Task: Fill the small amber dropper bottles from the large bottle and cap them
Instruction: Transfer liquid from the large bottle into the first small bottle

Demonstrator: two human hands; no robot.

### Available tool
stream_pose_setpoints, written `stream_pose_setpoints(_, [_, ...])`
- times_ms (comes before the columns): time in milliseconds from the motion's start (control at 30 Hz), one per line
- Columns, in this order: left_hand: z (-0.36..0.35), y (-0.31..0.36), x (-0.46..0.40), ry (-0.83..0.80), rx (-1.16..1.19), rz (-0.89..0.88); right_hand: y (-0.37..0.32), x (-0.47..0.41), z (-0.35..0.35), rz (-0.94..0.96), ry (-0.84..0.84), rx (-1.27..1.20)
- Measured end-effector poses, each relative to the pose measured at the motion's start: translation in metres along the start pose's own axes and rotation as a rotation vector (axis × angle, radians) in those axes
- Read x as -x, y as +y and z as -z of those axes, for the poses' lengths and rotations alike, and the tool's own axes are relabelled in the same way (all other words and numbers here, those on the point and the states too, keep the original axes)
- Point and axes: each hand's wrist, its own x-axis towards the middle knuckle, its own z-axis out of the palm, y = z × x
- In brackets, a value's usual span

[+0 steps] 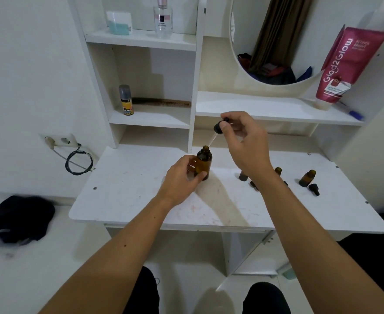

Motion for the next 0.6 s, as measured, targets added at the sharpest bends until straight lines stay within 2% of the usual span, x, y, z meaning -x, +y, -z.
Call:
stream_pose_setpoints(200, [0.0, -0.002, 0.001, 0.0, 0.007, -0.01, 0.015, -0.007, -0.018, -0.149, -0.237, 0.01])
stream_pose_setpoints(367, [-0.001, -0.003, -0.001, 0.002, 0.015, -0.003, 0.028, 0.0, -0.027, -0.291, -0.233, -0.122])
stream_pose_setpoints(600, [-0.002, -0.003, -0.002, 0.007, 0.012, 0.001, 0.032, -0.002, -0.034, -0.305, -0.185, -0.108])
